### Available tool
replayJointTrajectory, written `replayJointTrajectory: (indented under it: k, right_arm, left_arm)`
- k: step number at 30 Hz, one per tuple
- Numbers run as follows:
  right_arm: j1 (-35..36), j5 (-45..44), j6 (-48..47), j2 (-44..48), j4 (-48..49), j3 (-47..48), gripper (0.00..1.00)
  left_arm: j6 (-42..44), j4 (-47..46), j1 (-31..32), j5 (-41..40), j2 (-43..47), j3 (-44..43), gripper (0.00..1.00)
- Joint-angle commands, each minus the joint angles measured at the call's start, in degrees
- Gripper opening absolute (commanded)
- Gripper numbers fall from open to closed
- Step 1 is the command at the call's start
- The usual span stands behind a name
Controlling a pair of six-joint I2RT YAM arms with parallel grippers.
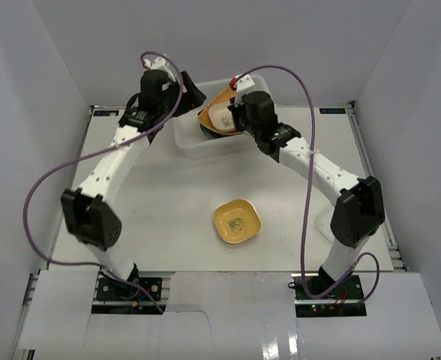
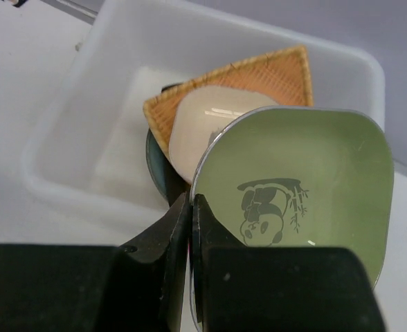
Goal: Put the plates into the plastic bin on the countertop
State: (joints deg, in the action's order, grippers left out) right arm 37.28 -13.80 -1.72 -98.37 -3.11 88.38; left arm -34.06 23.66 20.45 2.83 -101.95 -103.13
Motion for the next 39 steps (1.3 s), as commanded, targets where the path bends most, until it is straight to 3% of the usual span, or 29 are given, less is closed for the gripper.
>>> replayJointTrajectory:
  k: [1, 5, 11, 21, 23, 24, 25, 27, 30, 33, 36, 37, 39]
  right_arm:
    - [-0.62, 5.27, -6.19, -4.98, 3.47, 11.16, 0.08]
    - [-2.29, 8.00, -8.03, -16.12, -1.01, 22.41, 0.08]
    - [-2.30, 7.39, -10.68, -28.26, -6.46, 36.40, 0.08]
    - [-2.30, 7.47, -9.71, -35.93, -7.26, 41.35, 0.08]
    - [-2.12, 6.86, -8.75, -36.28, -7.08, 41.44, 0.15]
    - [-2.21, 6.69, -8.31, -35.76, -7.17, 41.44, 0.22]
    - [-2.12, 6.60, -7.43, -35.23, -7.08, 41.35, 0.41]
    - [-2.21, 6.86, -6.47, -32.61, -6.20, 40.65, 0.62]
    - [-2.21, 6.95, -4.97, -27.68, -6.29, 40.03, 0.71]
    - [-2.30, 5.37, -2.42, -19.26, -6.90, 35.30, 0.71]
    - [-2.65, -1.11, 1.88, -5.73, -6.82, 19.86, 0.64]
    - [-2.91, -2.53, 4.24, -1.69, -6.73, 9.03, 0.62]
    - [-3.87, -5.25, 10.22, 10.00, -6.47, -2.80, 0.53]
  left_arm:
    - [-2.58, -0.71, -0.23, -3.02, 15.67, 19.72, 0.81]
    - [-4.87, -0.98, 0.29, 1.20, 27.47, 39.69, 0.80]
    - [-10.75, -0.98, 3.54, 7.45, 37.26, 56.44, 0.80]
    - [-13.04, -3.97, 16.19, 5.35, 26.55, 57.08, 0.86]
    - [-13.31, -5.11, 17.51, 4.91, 24.18, 56.64, 0.86]
    - [-13.22, -5.20, 18.74, 4.47, 23.39, 56.46, 0.86]
    - [-12.96, -5.29, 19.27, 3.16, 21.81, 55.94, 0.86]
    - [-12.78, -5.20, 20.07, 1.66, 20.31, 55.85, 0.86]
    - [-12.69, -5.90, 20.77, 0.86, 19.25, 56.11, 0.86]
    - [-12.52, -7.40, 21.74, 0.07, 17.49, 56.64, 0.85]
    - [-12.52, -9.24, 22.70, -0.46, 15.38, 57.25, 0.82]
    - [-12.52, -10.38, 23.23, -0.54, 14.94, 57.78, 0.79]
    - [-12.52, -11.87, 23.50, -1.07, 14.24, 58.48, 0.75]
